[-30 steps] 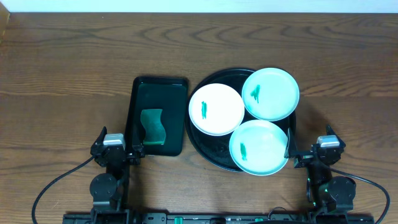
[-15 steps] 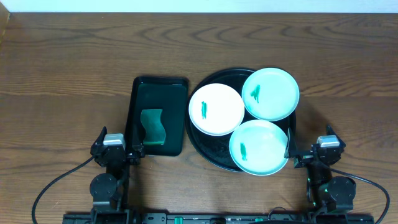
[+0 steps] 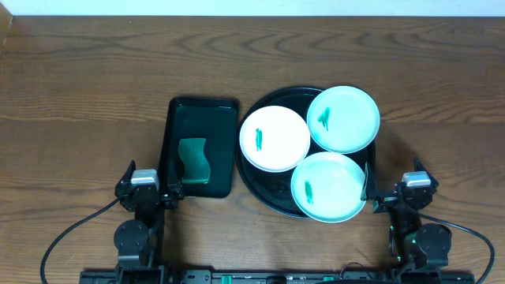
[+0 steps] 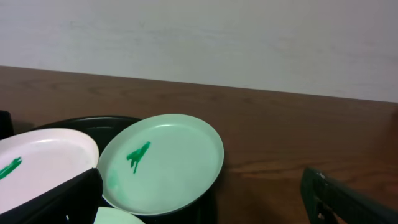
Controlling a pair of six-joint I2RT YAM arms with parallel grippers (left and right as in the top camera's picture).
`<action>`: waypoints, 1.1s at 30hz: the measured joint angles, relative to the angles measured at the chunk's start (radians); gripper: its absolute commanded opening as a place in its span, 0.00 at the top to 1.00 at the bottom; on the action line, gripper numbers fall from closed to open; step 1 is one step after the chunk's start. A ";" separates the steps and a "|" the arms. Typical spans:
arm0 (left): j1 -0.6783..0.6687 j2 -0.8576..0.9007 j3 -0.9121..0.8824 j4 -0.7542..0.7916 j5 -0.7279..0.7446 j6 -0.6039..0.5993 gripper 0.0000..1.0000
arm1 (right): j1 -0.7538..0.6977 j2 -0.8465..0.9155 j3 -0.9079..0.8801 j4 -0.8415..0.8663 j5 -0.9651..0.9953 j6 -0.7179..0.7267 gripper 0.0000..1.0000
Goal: Clean dirty plates on tray and stack at the side
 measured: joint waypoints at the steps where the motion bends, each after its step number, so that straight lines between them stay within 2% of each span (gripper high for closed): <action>1: 0.000 0.000 0.000 0.000 0.000 0.000 0.19 | 0.000 0.000 0.000 0.000 0.000 0.000 0.01; 15: 0.000 0.000 0.000 0.006 0.000 -0.002 0.19 | 0.000 0.000 0.000 0.000 0.000 0.027 0.01; 18: 0.000 0.000 0.001 0.006 0.011 -0.047 0.19 | 0.000 0.000 0.001 -0.005 0.000 0.057 0.01; 23: 0.000 0.001 0.034 -0.042 0.101 -0.100 0.19 | 0.000 0.005 0.066 -0.142 -0.001 0.079 0.01; 28: 0.000 0.038 0.202 -0.156 0.143 -0.137 0.19 | 0.000 0.027 0.209 -0.248 -0.001 0.086 0.01; 33: 0.000 0.177 0.447 -0.311 0.167 -0.151 0.19 | 0.000 0.137 0.364 -0.307 -0.005 0.122 0.01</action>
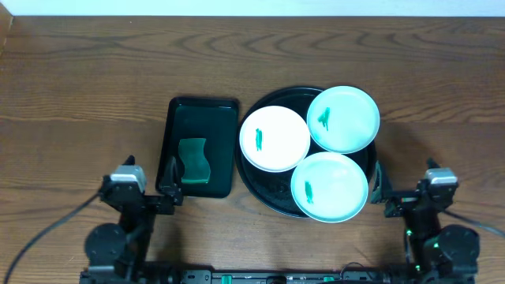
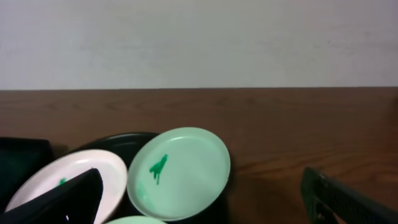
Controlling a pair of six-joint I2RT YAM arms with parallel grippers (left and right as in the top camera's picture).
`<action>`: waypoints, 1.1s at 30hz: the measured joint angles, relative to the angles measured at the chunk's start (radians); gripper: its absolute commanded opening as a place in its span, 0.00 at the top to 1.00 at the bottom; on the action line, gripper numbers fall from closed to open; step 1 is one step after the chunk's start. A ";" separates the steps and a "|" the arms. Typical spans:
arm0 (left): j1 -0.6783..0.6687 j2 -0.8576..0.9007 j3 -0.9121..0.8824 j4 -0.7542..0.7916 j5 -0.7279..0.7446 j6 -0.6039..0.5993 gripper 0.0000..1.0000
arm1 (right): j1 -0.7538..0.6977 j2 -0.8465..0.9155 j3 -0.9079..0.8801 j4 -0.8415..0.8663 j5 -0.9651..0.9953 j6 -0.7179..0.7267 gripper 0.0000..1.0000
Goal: Clean dirty plates on tray and stack at the side
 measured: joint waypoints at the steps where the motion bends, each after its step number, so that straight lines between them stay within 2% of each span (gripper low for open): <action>1: 0.000 0.039 0.050 -0.035 0.009 -0.003 0.19 | 0.000 0.032 0.030 -0.014 -0.005 0.005 0.01; 7: 0.000 0.355 0.386 -0.328 0.055 -0.007 0.19 | 0.000 0.322 0.293 -0.174 -0.066 0.024 0.01; 13: 0.000 0.720 0.747 -0.721 0.071 -0.007 0.19 | 0.000 0.687 0.653 -0.528 -0.134 0.034 0.01; 18: 0.000 0.936 0.851 -0.800 0.098 -0.007 0.19 | 0.000 0.957 0.871 -0.641 -0.241 0.040 0.01; 19: 0.000 0.969 0.851 -0.809 0.114 -0.008 0.19 | 0.000 0.989 0.883 -0.644 -0.274 0.042 0.04; 20: 0.000 0.999 0.851 -0.815 0.127 -0.007 0.19 | 0.000 1.013 0.888 -0.644 -0.303 0.043 0.14; 21: 0.000 1.026 0.851 -0.815 0.138 -0.007 0.23 | 0.000 1.045 0.890 -0.642 -0.348 0.046 0.43; 22: 0.000 1.052 0.851 -0.816 0.147 -0.006 0.37 | 0.000 1.069 0.891 -0.646 -0.378 0.055 0.62; 23: 0.000 1.077 0.851 -0.824 0.152 -0.004 0.57 | 0.000 1.093 0.891 -0.648 -0.404 0.055 0.70; 24: 0.000 1.098 0.851 -0.834 0.156 -0.006 0.66 | 0.001 1.120 0.891 -0.653 -0.427 0.060 0.74; 26: 0.000 1.137 0.851 -0.852 0.164 -0.006 0.71 | 0.009 1.165 0.891 -0.669 -0.446 0.076 0.75; 29: -0.001 1.187 0.851 -0.862 0.170 -0.007 0.71 | 0.064 1.231 0.891 -0.679 -0.415 0.098 0.69; 33: -0.002 1.199 0.824 -0.823 0.098 -0.062 0.64 | 0.158 1.287 0.891 -0.649 -0.310 0.115 0.73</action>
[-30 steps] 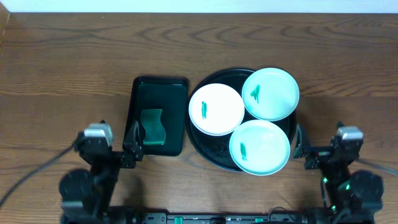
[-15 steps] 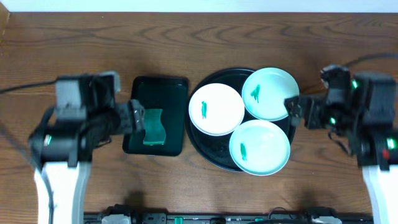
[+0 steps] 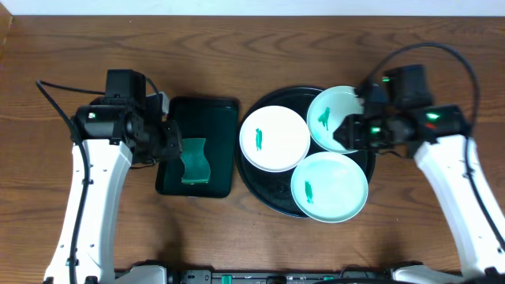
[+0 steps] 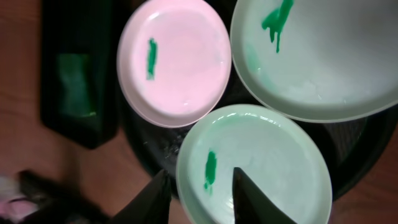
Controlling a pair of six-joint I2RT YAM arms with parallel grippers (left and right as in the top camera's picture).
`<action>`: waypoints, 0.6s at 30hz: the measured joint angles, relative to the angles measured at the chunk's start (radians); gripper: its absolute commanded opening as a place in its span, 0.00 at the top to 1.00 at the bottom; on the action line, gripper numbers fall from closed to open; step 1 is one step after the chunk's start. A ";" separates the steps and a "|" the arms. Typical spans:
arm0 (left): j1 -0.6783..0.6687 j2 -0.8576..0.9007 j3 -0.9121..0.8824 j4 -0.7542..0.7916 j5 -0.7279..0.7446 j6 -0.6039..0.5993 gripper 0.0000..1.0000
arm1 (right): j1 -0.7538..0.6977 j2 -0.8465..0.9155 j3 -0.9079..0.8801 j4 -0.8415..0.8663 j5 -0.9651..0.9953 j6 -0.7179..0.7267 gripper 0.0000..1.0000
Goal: Clean dirty plates on tray and stack at the side
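Observation:
Three plates with green smears lie on the round black tray (image 3: pixel 264 189): a white plate (image 3: pixel 274 138) at the left, a far green plate (image 3: pixel 343 118) and a near green plate (image 3: pixel 329 187). A green sponge (image 3: pixel 193 160) lies in the small rectangular black tray (image 3: pixel 197 110). My right gripper (image 4: pixel 202 199) hangs open above the plates. In the right wrist view its fingers straddle the left rim of the near green plate (image 4: pixel 267 168), holding nothing. My left gripper (image 3: pixel 168 140) is at the left edge of the sponge tray, its jaws dark against the tray.
Brown wooden table all round. The sponge tray stands just left of the round tray. Arm cables loop over the table at the far left (image 3: pixel 55 91) and the far right (image 3: pixel 465 71).
Both arms have left the table's front edge. The left gripper is now by the sponge tray's left side. The right gripper is now above the plates. Plates and sponge lie as before.
Both arms sat folded at the front edge, grippers low, the right one looking level across the plates. Then each base had turned slightly outward. Now both reach over the table, the left at the sponge tray and the right looking down on the plates.

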 measured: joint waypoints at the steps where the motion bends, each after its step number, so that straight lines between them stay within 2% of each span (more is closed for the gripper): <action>1: 0.000 0.000 -0.009 0.007 -0.018 -0.013 0.64 | 0.023 0.017 0.000 0.009 0.024 0.006 0.78; 5: 0.000 0.000 -0.061 0.068 -0.067 -0.058 0.64 | 0.088 0.125 0.001 0.071 0.115 0.036 0.78; 12: 0.000 0.000 -0.094 0.136 -0.084 -0.084 0.64 | 0.121 0.296 0.001 0.174 0.157 0.045 0.77; 15: 0.000 0.000 -0.098 0.150 -0.086 -0.087 0.64 | 0.135 0.356 0.001 0.218 0.167 0.048 0.82; 18: -0.007 0.000 -0.098 0.163 -0.086 -0.089 0.64 | 0.147 0.398 0.001 0.247 0.168 0.055 0.83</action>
